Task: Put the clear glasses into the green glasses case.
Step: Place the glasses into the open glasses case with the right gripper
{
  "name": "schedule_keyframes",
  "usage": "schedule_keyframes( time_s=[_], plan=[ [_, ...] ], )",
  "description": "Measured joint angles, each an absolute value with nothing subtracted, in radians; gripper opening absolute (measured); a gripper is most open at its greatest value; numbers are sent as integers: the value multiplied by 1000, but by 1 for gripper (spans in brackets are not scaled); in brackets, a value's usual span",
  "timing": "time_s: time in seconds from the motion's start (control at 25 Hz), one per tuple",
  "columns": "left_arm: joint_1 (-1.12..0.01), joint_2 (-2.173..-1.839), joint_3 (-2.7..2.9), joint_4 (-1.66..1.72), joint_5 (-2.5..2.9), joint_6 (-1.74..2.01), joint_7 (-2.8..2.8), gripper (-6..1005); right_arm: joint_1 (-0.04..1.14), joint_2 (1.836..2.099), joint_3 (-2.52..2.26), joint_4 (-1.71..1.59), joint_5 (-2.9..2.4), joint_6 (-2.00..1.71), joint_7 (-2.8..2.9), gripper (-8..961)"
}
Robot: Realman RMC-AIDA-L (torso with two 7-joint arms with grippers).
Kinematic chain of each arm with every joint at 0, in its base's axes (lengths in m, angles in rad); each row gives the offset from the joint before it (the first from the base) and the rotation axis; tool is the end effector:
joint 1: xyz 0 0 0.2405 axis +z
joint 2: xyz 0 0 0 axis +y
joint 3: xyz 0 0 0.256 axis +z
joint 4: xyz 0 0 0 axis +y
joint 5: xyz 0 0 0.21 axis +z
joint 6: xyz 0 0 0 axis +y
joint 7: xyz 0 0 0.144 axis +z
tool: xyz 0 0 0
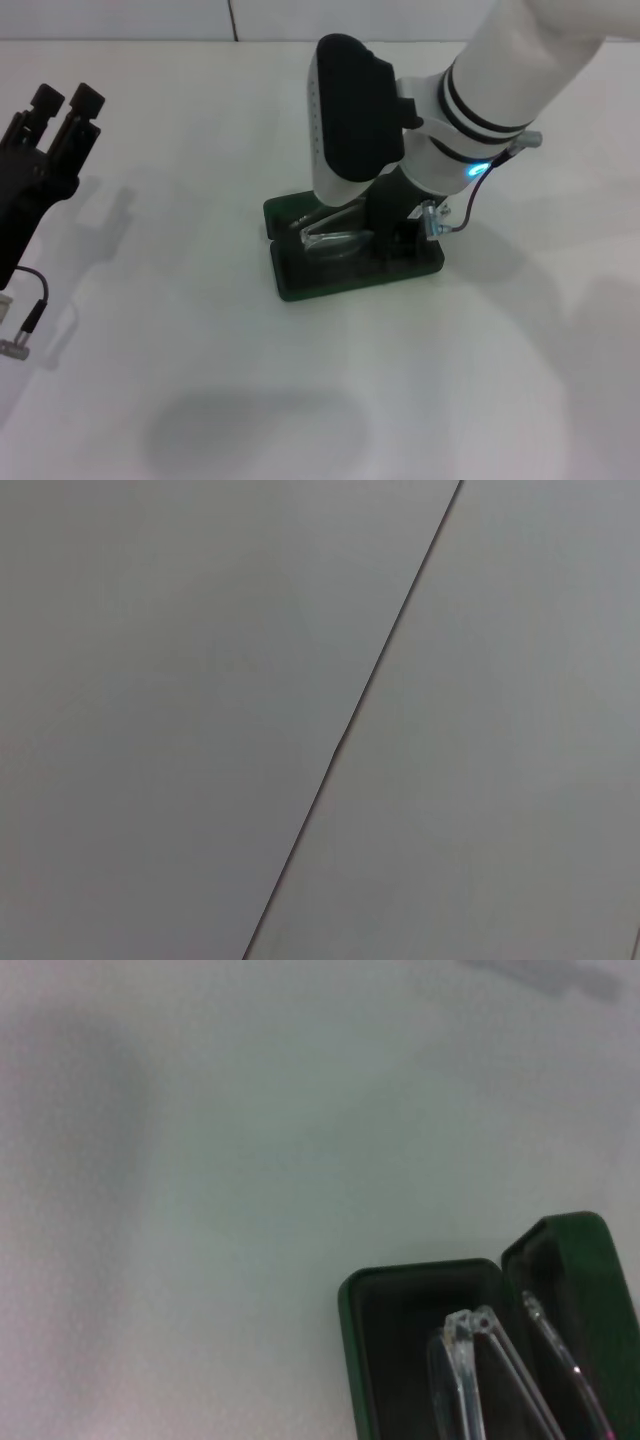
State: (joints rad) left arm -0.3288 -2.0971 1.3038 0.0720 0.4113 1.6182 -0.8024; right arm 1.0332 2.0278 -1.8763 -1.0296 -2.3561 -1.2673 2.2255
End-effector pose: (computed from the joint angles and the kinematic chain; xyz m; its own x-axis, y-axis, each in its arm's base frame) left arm -0.3091 0.2704 0.0002 0.2547 -0.0637 0.9649 0.8401 -0.4797 -0.2534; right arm 0.0720 0.3743 -0.0949 0.8725 0.1282 0.4714 0.1982 -0.9749 -0.1018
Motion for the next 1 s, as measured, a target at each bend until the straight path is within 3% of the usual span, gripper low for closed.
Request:
schedule_keyframes(
  time_s=[1.0],
  plan=[
    [-339,-2095,1305,72,424,1614,-802,668,1058,2028,-1944,-1035,-2348,-1293,2286,123]
  ],
)
